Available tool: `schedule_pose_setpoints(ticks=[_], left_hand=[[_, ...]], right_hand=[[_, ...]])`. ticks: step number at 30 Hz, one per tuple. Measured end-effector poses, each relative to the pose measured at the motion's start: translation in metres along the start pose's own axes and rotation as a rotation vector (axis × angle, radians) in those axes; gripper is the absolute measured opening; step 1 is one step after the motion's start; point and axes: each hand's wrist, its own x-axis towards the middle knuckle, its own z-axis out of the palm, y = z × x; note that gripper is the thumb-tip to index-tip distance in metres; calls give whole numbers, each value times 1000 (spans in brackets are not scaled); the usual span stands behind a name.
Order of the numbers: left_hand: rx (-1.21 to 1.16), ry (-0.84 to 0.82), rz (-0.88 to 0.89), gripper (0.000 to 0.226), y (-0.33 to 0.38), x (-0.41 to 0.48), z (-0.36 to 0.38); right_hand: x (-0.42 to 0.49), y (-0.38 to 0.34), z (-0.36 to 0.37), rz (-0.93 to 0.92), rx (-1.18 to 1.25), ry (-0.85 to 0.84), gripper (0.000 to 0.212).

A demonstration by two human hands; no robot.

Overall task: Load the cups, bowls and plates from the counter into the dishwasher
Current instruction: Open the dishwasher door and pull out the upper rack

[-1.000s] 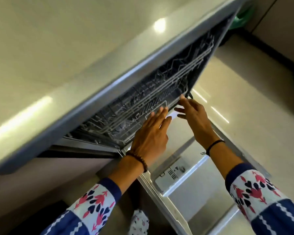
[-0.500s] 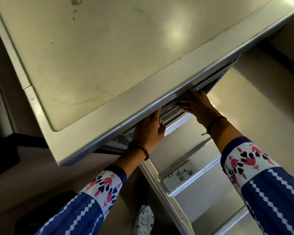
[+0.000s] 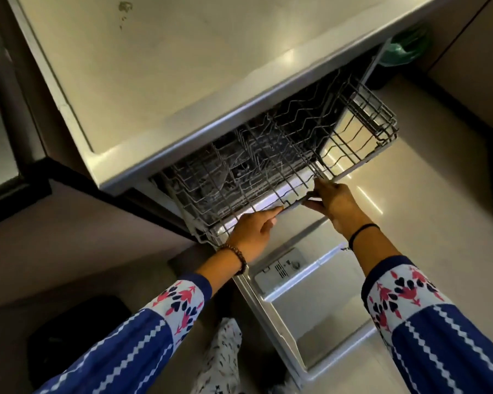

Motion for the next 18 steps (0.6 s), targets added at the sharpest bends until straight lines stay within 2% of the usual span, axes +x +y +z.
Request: schedule_pose_setpoints(ticks=[4, 11, 18], left_hand=[[-108, -43, -23, 38, 18, -37, 42], [-106, -172, -17, 36, 52, -90, 117], [-136, -203, -50, 36, 64, -124, 154]], right_hand=[[-29, 33, -49, -47, -27, 46, 27], [-82, 81, -132, -14, 18, 31, 9], [-117, 117, -168, -54, 31, 82, 16]])
